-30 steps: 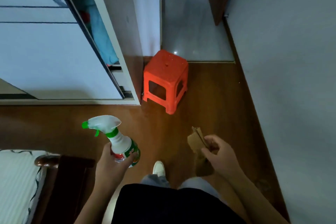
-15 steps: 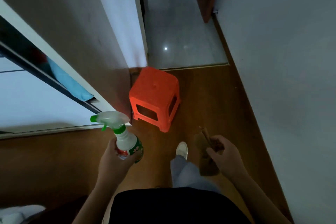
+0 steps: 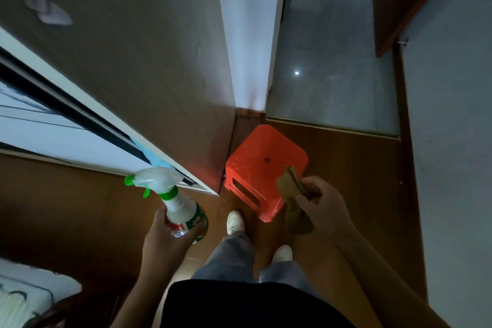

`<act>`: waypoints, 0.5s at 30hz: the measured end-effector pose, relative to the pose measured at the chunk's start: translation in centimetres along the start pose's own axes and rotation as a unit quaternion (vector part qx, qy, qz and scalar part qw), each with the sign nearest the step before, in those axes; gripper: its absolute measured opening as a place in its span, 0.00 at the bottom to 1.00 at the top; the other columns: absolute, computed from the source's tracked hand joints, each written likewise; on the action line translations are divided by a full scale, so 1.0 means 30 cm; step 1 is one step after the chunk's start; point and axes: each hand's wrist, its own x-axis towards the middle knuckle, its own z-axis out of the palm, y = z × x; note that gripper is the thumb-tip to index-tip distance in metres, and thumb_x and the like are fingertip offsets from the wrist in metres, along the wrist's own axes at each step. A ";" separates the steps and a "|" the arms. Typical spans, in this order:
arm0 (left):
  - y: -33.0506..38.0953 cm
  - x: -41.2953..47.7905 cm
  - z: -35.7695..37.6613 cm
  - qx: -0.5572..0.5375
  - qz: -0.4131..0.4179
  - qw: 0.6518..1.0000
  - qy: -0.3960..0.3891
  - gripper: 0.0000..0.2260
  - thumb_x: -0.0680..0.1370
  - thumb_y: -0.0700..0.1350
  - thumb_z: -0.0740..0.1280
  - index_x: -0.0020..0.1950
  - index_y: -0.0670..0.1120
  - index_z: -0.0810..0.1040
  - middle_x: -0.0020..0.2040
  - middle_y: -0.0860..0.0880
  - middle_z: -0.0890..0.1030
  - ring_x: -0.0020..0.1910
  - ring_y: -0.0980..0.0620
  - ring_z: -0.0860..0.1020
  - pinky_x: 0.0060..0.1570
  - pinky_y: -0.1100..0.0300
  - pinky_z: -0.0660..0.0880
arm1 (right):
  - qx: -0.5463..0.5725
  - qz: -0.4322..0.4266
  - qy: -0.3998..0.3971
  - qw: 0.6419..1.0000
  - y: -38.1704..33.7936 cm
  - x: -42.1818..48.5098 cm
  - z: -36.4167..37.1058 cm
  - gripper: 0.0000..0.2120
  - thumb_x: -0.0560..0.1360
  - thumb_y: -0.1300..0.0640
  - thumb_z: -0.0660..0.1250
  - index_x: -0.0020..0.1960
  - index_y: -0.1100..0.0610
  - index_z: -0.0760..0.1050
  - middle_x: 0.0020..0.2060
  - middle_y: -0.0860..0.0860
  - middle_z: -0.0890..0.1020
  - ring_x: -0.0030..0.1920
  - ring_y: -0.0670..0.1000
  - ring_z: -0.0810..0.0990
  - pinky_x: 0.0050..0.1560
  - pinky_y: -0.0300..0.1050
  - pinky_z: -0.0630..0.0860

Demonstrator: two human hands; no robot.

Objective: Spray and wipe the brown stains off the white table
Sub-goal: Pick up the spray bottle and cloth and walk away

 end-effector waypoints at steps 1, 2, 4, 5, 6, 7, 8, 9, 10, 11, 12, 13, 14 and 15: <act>0.013 0.040 0.005 0.004 0.003 1.000 -0.007 0.36 0.57 0.66 0.79 0.60 0.56 0.72 0.51 0.56 0.82 0.49 0.54 0.82 0.48 0.54 0.80 | -0.001 0.005 0.004 1.000 -0.014 0.029 0.010 0.17 0.76 0.56 0.72 0.64 0.55 0.76 0.54 0.47 0.80 0.53 0.46 0.79 0.53 0.40 0.77; 0.028 0.081 0.013 0.008 0.008 1.000 -0.017 0.34 0.58 0.63 0.80 0.59 0.56 0.72 0.50 0.56 0.82 0.48 0.55 0.82 0.46 0.57 0.79 | 0.001 0.015 0.009 1.000 -0.025 0.053 0.019 0.17 0.76 0.57 0.72 0.63 0.55 0.76 0.54 0.47 0.81 0.52 0.47 0.80 0.52 0.40 0.77; 0.062 0.163 0.036 0.012 0.020 0.999 -0.041 0.30 0.60 0.59 0.82 0.56 0.59 0.72 0.48 0.58 0.82 0.48 0.58 0.82 0.42 0.62 0.75 | 0.012 0.036 0.026 0.999 -0.040 0.087 0.037 0.15 0.76 0.58 0.72 0.62 0.54 0.77 0.52 0.47 0.82 0.52 0.48 0.81 0.52 0.43 0.78; 0.078 0.201 0.048 0.013 0.025 0.998 -0.056 0.28 0.60 0.58 0.83 0.54 0.60 0.72 0.47 0.59 0.82 0.47 0.59 0.82 0.41 0.63 0.74 | 0.017 0.050 0.033 0.998 -0.044 0.099 0.045 0.15 0.75 0.59 0.72 0.61 0.54 0.77 0.51 0.48 0.82 0.51 0.49 0.81 0.52 0.46 0.79; 0.094 0.240 0.060 0.014 0.031 0.997 -0.072 0.27 0.60 0.57 0.83 0.52 0.62 0.72 0.45 0.60 0.83 0.46 0.60 0.82 0.41 0.64 0.74 | 0.024 0.067 0.037 0.997 -0.048 0.109 0.051 0.14 0.75 0.59 0.72 0.60 0.54 0.77 0.50 0.49 0.83 0.50 0.50 0.82 0.53 0.50 0.80; 0.112 0.277 0.071 0.013 0.038 0.995 -0.088 0.27 0.59 0.57 0.83 0.51 0.64 0.73 0.45 0.61 0.83 0.45 0.62 0.82 0.40 0.65 0.74 | 0.028 0.082 0.039 0.996 -0.051 0.119 0.053 0.14 0.75 0.59 0.72 0.59 0.53 0.77 0.49 0.49 0.83 0.49 0.51 0.83 0.53 0.54 0.80; 0.131 0.313 0.084 0.014 0.047 0.993 -0.103 0.27 0.59 0.58 0.83 0.51 0.65 0.73 0.46 0.63 0.83 0.45 0.64 0.82 0.40 0.65 0.74 | 0.027 0.092 0.040 0.995 -0.053 0.127 0.054 0.13 0.75 0.59 0.72 0.59 0.53 0.78 0.48 0.49 0.83 0.48 0.51 0.83 0.53 0.56 0.80; 0.149 0.345 0.097 0.016 0.054 0.992 -0.116 0.28 0.58 0.60 0.82 0.52 0.65 0.73 0.47 0.63 0.83 0.46 0.64 0.82 0.40 0.65 0.74 | 0.023 0.099 0.040 0.994 -0.053 0.134 0.054 0.12 0.75 0.58 0.72 0.58 0.52 0.78 0.48 0.49 0.83 0.47 0.51 0.83 0.52 0.57 0.80; 0.166 0.377 0.110 0.017 0.060 0.990 -0.127 0.29 0.57 0.61 0.82 0.54 0.63 0.73 0.47 0.61 0.83 0.47 0.62 0.82 0.41 0.63 0.74 | 0.018 0.104 0.041 0.994 -0.053 0.141 0.052 0.12 0.75 0.58 0.71 0.58 0.52 0.78 0.47 0.49 0.83 0.47 0.50 0.83 0.52 0.57 0.80; 0.180 0.407 0.125 0.021 0.064 0.989 -0.135 0.32 0.57 0.61 0.82 0.55 0.61 0.72 0.48 0.59 0.83 0.48 0.60 0.81 0.42 0.62 0.75 | 0.014 0.107 0.043 0.993 -0.052 0.152 0.050 0.12 0.75 0.57 0.71 0.58 0.51 0.78 0.47 0.48 0.82 0.46 0.50 0.82 0.52 0.57 0.80; 0.195 0.434 0.141 0.027 0.069 0.987 -0.140 0.34 0.56 0.61 0.82 0.57 0.60 0.71 0.49 0.59 0.82 0.49 0.59 0.81 0.44 0.60 0.76 | 0.009 0.108 0.048 0.993 -0.049 0.165 0.047 0.12 0.75 0.57 0.71 0.57 0.51 0.78 0.47 0.48 0.82 0.46 0.49 0.82 0.52 0.56 0.80; 0.207 0.458 0.157 0.032 0.075 0.986 -0.144 0.36 0.56 0.62 0.81 0.59 0.58 0.71 0.50 0.59 0.81 0.49 0.59 0.80 0.45 0.58 0.76 | 0.006 0.108 0.052 0.993 -0.042 0.181 0.045 0.12 0.75 0.57 0.71 0.57 0.51 0.78 0.47 0.48 0.82 0.46 0.49 0.82 0.51 0.56 0.80; 0.217 0.482 0.173 0.033 0.080 0.986 -0.145 0.37 0.55 0.64 0.80 0.60 0.57 0.71 0.50 0.59 0.80 0.49 0.59 0.80 0.46 0.58 0.77 | 0.004 0.109 0.053 0.993 -0.033 0.198 0.044 0.12 0.74 0.57 0.71 0.57 0.51 0.78 0.47 0.48 0.82 0.46 0.48 0.81 0.51 0.55 0.80; 0.224 0.506 0.192 0.035 0.085 0.985 -0.144 0.38 0.55 0.64 0.80 0.60 0.56 0.71 0.50 0.60 0.80 0.49 0.58 0.80 0.46 0.58 0.77 | 0.001 0.110 0.052 0.993 -0.021 0.220 0.044 0.12 0.74 0.56 0.71 0.57 0.51 0.78 0.47 0.47 0.82 0.46 0.48 0.81 0.51 0.55 0.81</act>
